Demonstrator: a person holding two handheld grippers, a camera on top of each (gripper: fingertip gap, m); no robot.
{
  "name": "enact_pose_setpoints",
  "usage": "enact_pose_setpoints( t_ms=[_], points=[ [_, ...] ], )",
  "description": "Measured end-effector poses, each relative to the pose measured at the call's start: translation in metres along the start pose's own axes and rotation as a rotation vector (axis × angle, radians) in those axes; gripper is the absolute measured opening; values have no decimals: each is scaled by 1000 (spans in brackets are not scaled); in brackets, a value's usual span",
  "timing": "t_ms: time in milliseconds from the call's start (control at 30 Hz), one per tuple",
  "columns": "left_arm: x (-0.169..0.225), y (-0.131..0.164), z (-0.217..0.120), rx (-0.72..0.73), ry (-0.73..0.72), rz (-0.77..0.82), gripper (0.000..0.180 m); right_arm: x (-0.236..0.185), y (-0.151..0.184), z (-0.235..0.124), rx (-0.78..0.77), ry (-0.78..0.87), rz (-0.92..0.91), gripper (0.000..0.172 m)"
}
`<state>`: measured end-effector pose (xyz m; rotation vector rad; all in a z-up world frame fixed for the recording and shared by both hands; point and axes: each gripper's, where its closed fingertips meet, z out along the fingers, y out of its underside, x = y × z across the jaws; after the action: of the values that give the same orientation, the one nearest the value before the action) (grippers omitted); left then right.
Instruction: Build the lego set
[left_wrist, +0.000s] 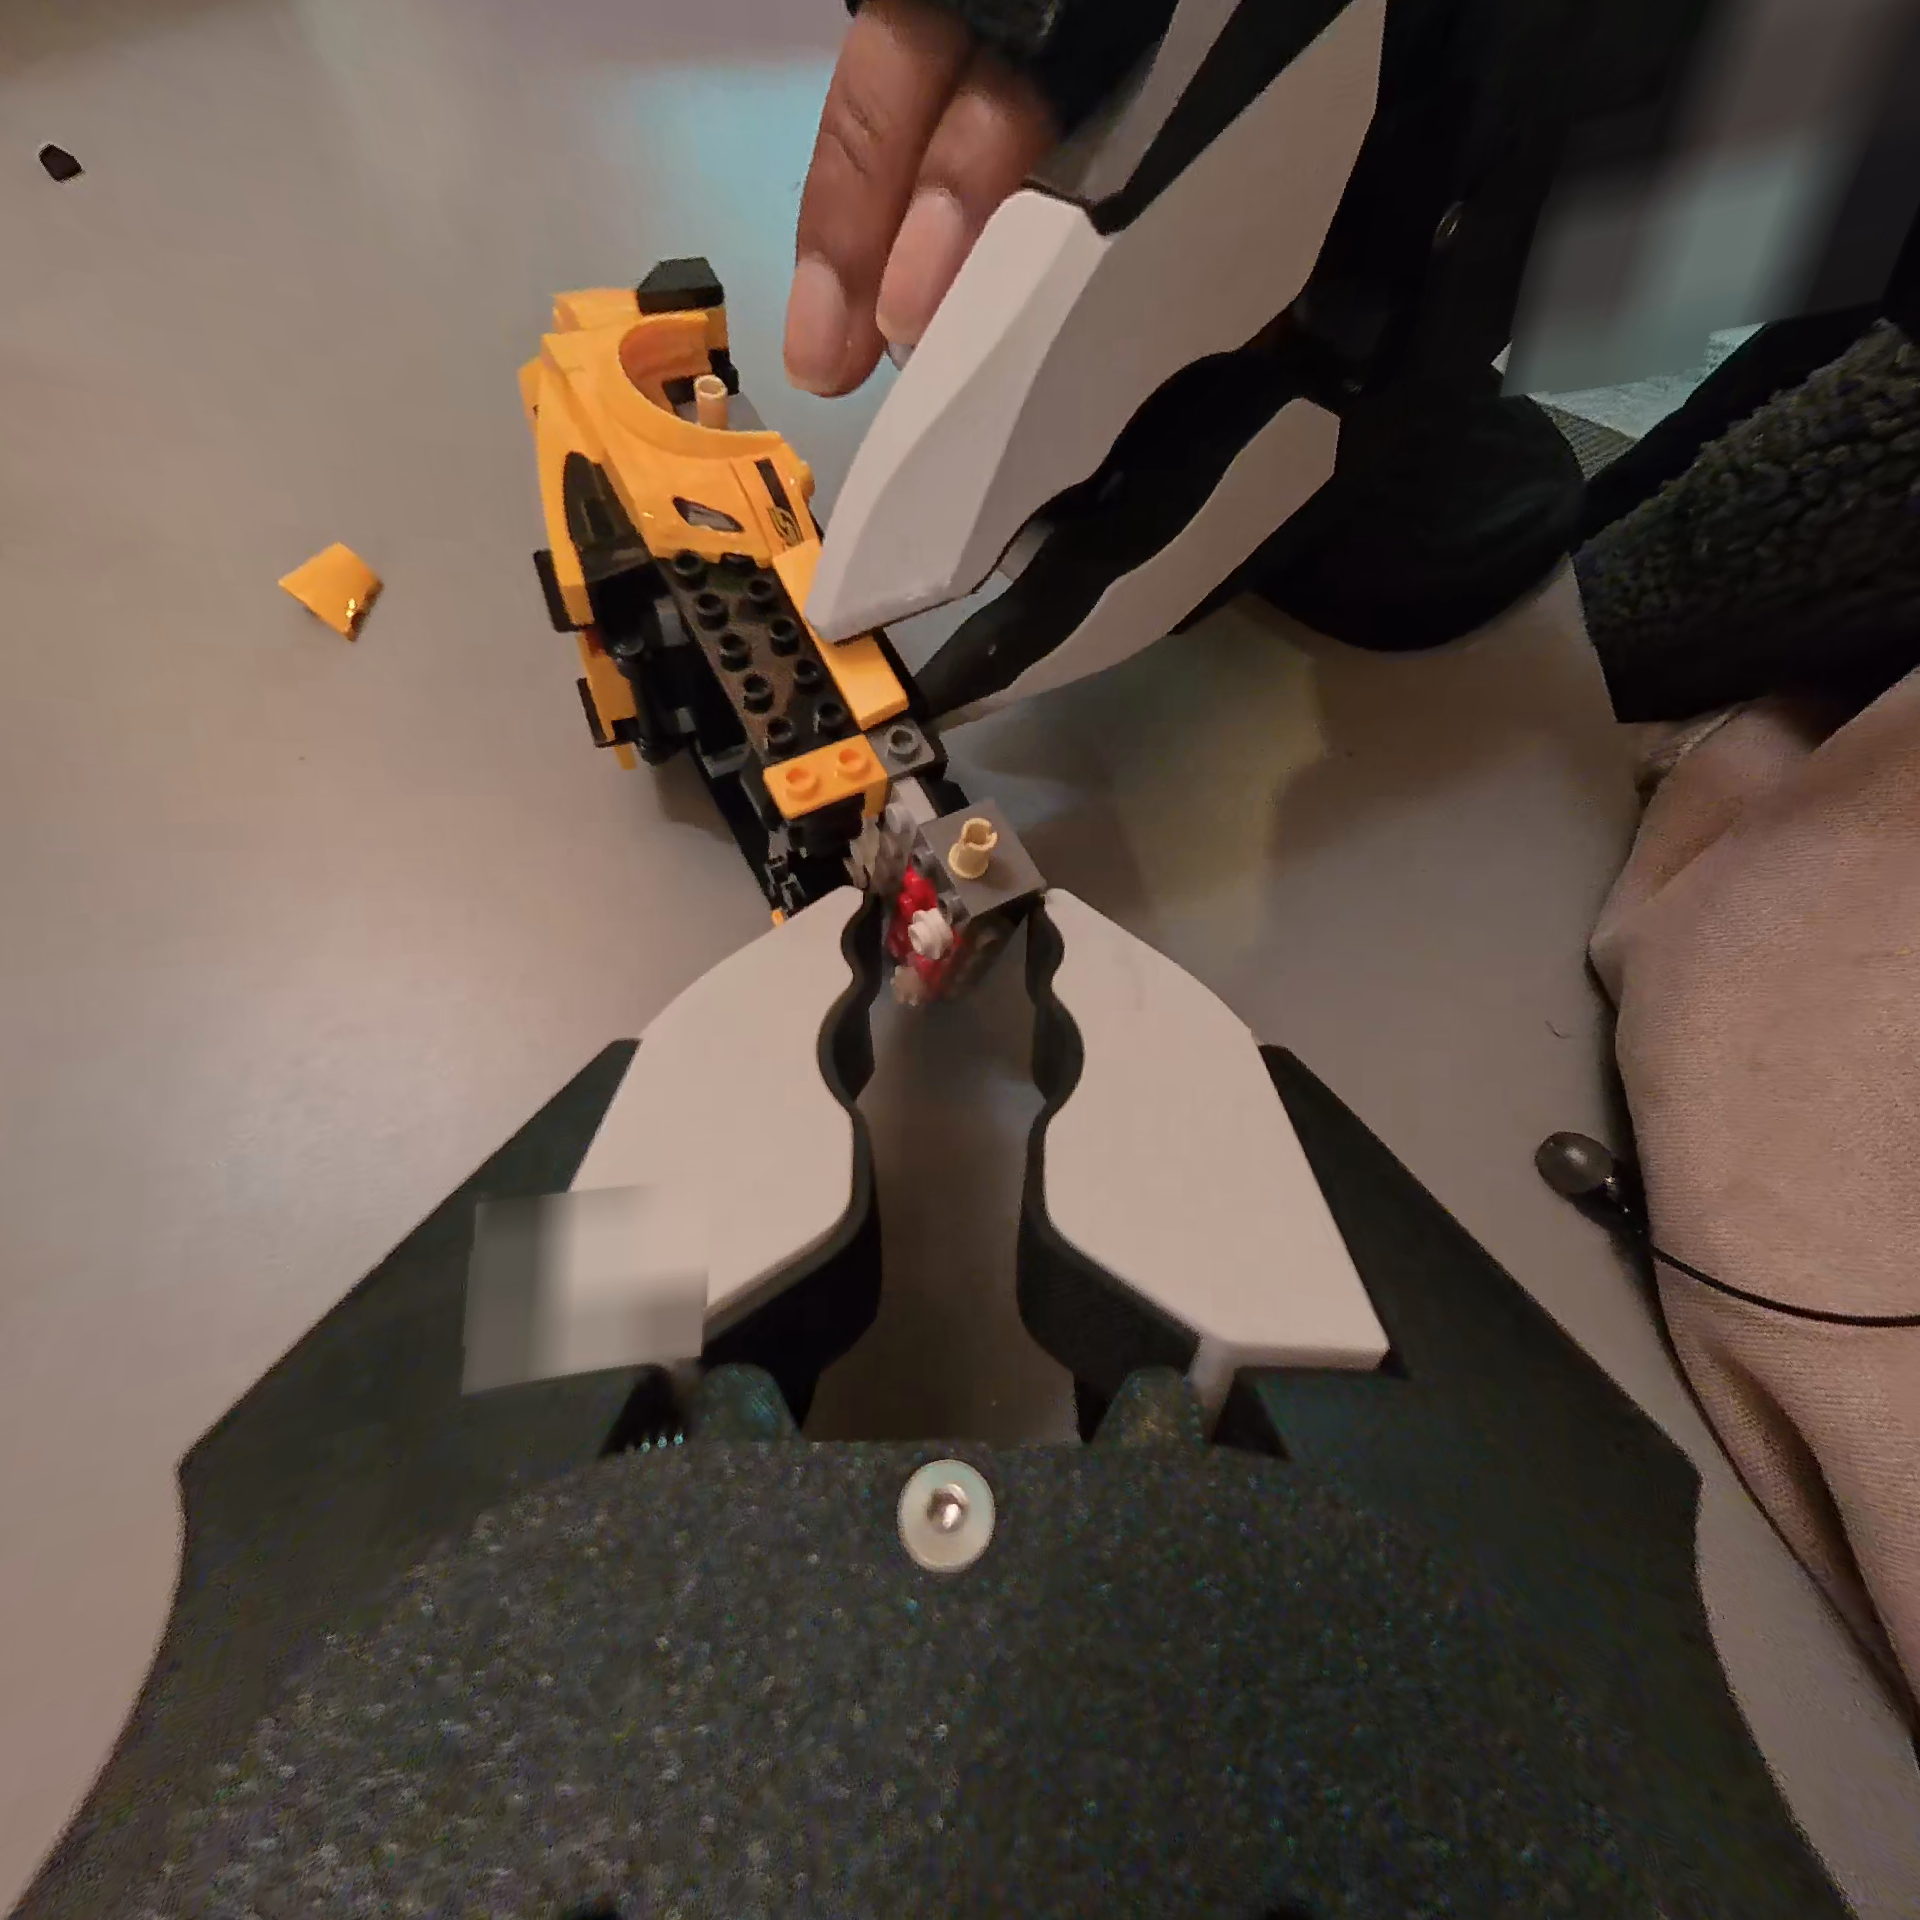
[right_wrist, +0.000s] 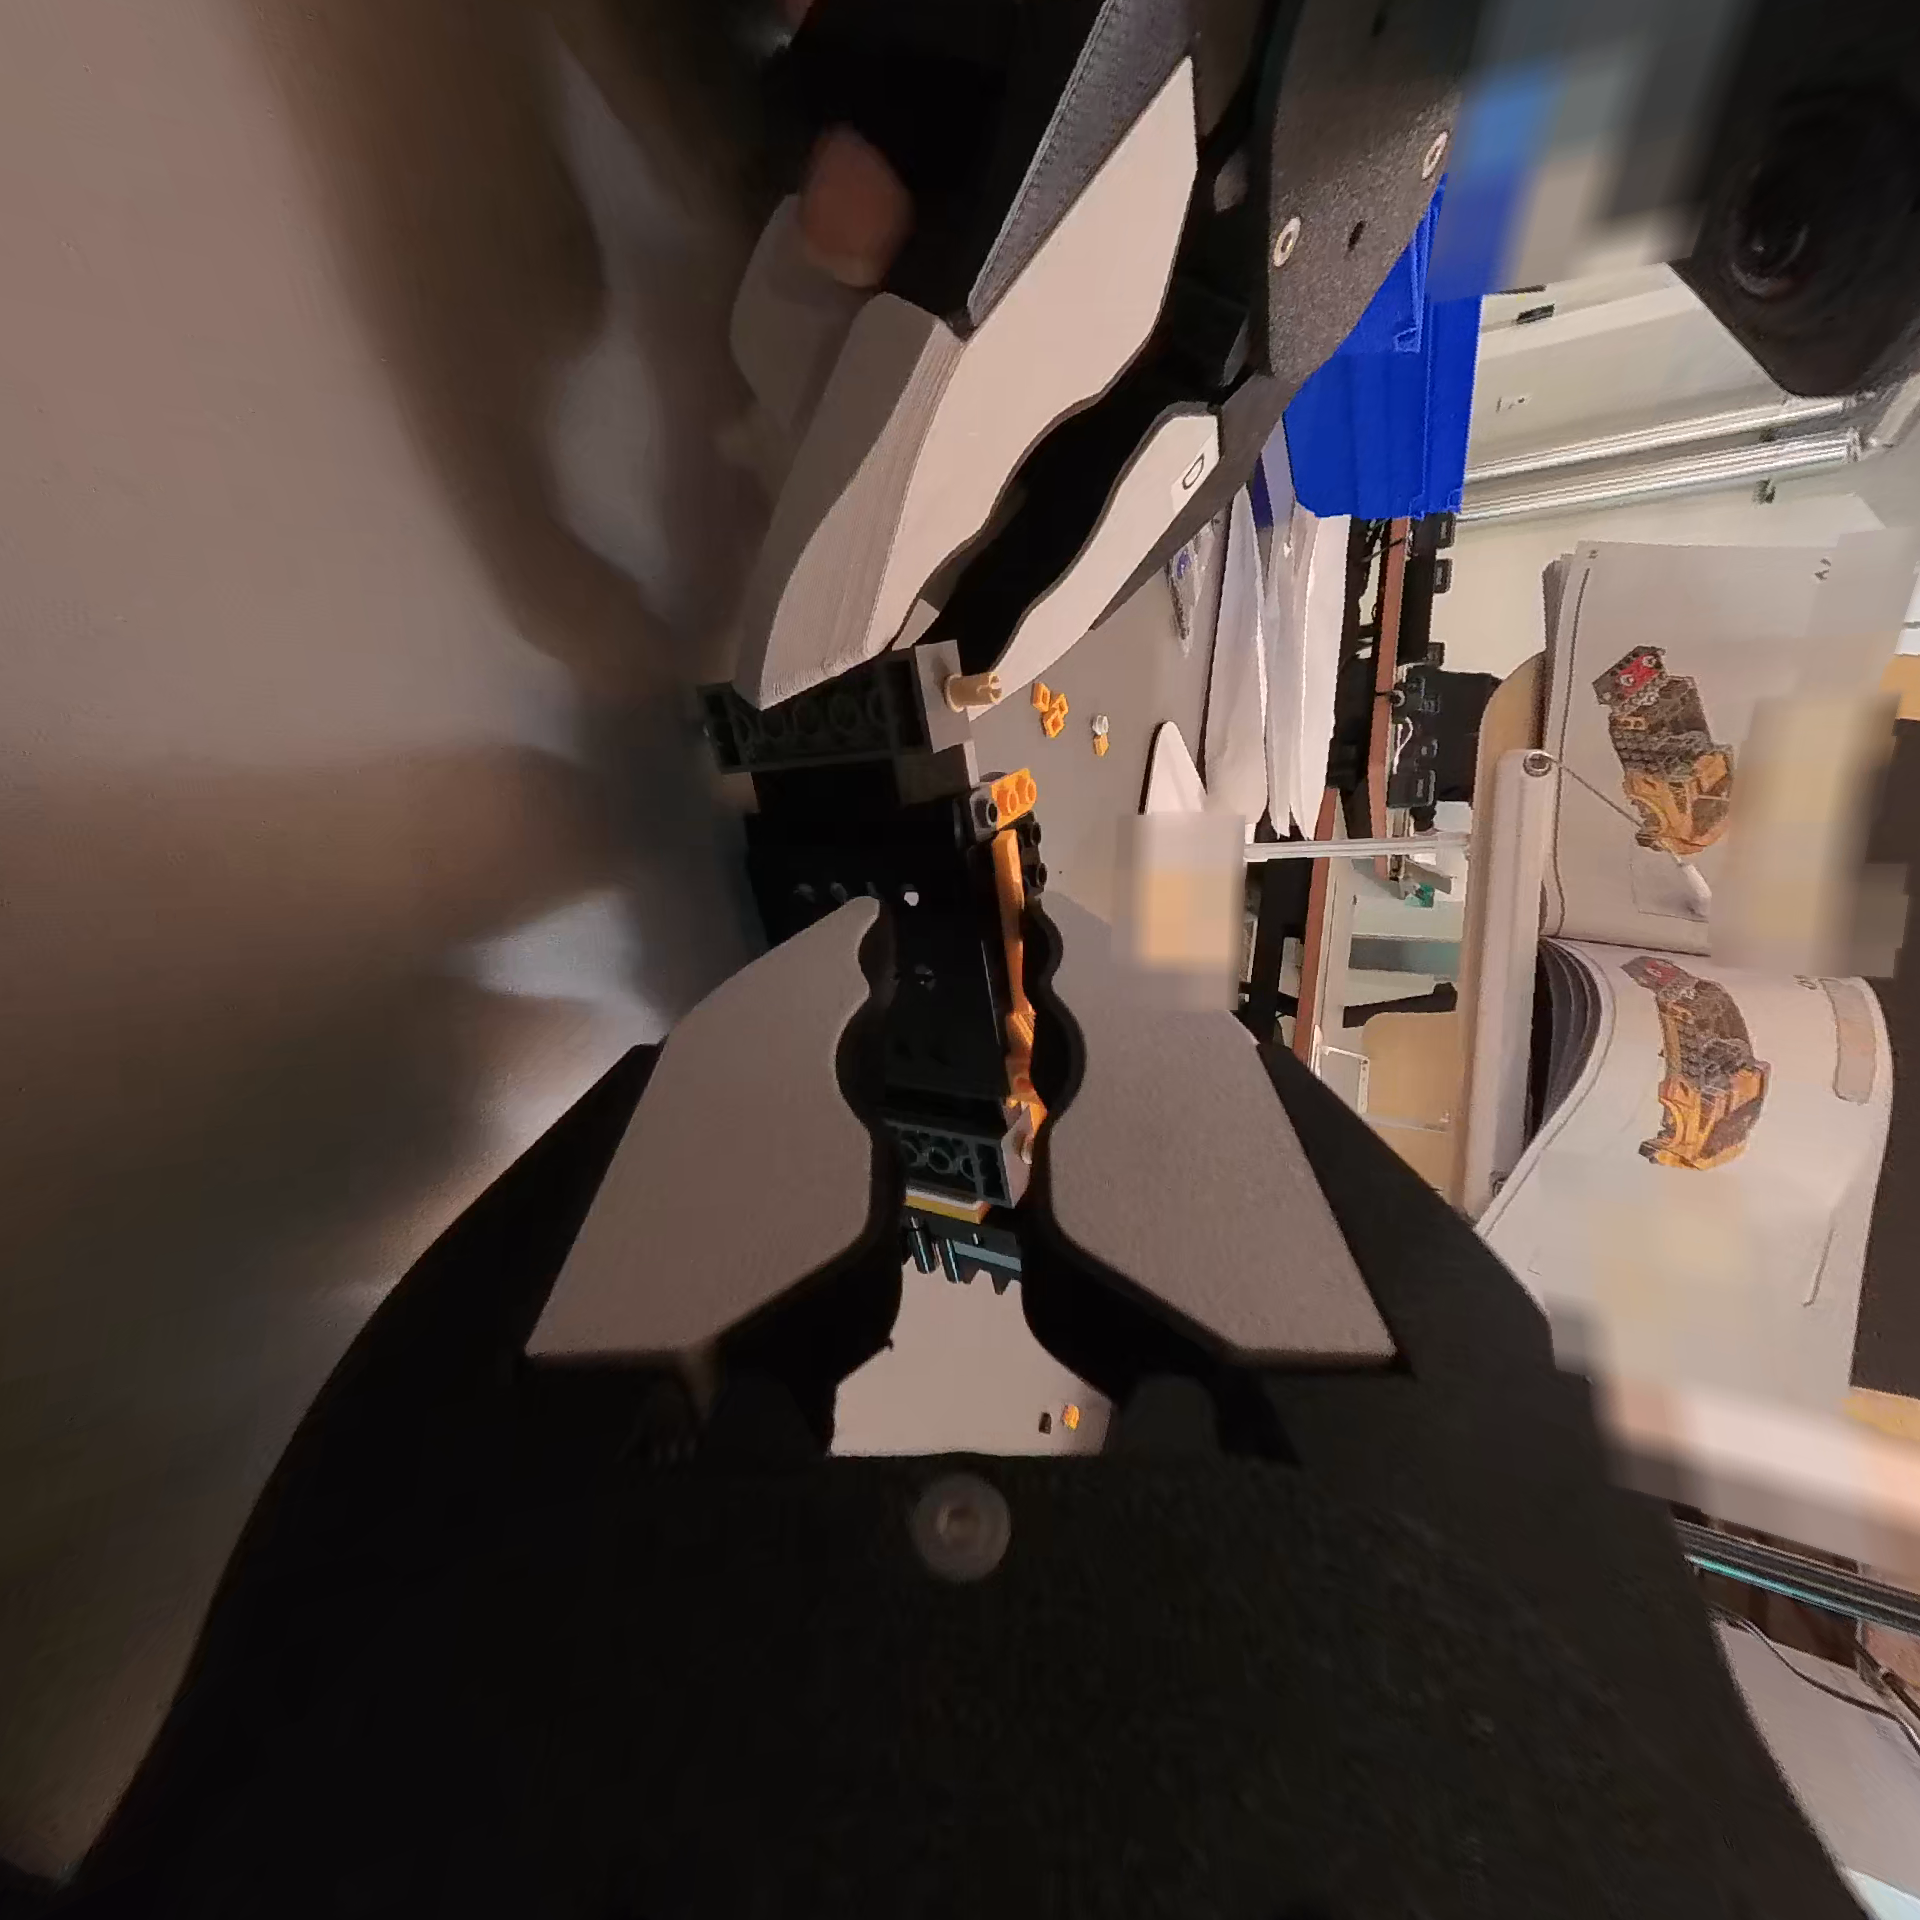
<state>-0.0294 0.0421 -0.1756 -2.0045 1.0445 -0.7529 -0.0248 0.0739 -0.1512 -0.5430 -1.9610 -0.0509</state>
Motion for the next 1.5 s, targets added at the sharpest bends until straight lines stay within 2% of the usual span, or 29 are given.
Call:
enact_pose_setpoints(
  t_ms=[667, 867, 1000, 1133, 1500],
  points=[
    [-3, 0, 0, 7, 12, -80, 26, -1, 2, -1, 12, 166, -84, 22],
    [-3, 0, 0, 17, 6, -73, 26, 0, 2, 0, 6, 159, -74, 22],
    [-4, -2, 3, 27, -34, -34, 35, 2, 6, 1, -10, 140, -27, 22],
    [-12, -3, 4, 24, -108, -19, 23, 2, 7, 2, -7, 140, -25, 22],
    [-15, -3, 3, 28, -87, -117, 23, 3, 9, 4, -3, 175, -64, 20]
  ],
)
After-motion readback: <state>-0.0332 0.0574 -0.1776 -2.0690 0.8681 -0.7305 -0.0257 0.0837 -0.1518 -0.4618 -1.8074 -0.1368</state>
